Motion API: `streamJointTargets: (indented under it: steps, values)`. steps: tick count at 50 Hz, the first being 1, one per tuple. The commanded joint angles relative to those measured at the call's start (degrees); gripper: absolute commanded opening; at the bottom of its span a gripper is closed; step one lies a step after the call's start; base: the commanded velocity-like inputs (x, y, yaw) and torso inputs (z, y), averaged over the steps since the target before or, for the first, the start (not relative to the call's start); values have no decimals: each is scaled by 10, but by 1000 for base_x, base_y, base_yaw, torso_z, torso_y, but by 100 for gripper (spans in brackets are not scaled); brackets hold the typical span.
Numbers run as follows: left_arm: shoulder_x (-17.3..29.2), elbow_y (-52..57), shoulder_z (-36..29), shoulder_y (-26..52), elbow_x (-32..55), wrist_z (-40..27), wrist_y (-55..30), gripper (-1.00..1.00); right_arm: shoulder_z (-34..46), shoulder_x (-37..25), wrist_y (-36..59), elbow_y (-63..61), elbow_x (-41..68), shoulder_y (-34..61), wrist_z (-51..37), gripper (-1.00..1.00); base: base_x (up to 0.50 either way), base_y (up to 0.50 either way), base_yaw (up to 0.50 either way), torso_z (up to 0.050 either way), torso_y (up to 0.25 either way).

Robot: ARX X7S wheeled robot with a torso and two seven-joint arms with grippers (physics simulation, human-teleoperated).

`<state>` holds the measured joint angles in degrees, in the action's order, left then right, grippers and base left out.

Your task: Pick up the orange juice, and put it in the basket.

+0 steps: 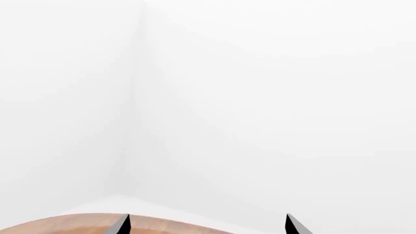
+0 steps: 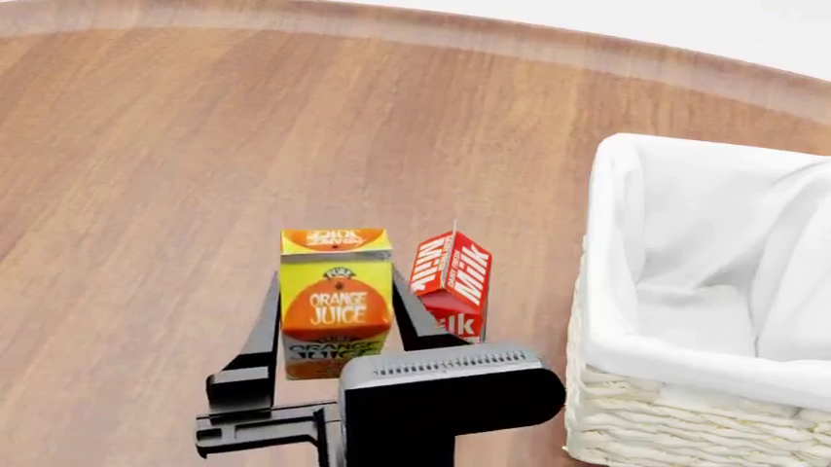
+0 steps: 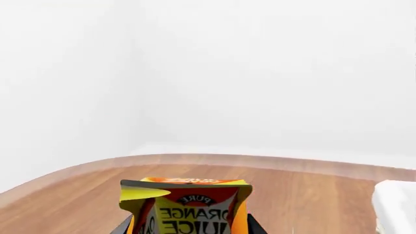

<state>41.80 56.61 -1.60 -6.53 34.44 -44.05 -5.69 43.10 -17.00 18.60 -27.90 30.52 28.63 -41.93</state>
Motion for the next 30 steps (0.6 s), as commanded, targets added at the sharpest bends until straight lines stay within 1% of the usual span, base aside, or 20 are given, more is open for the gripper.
streamJointTargets:
  steps: [1,15,30]
  values:
    - [3,-1,0,-2,1,-2,6,100,-24,-17,55,-77,10,40,-19,-100,0,0,0,0,0]
    - [9,0,1,-1,4,-8,6,100,-79,-40,76,-112,52,71,-39,-100,0,0,0,0,1]
    - [14,-1,0,-1,6,-11,10,100,-143,-74,119,-134,111,128,-59,-100,0,0,0,0,0]
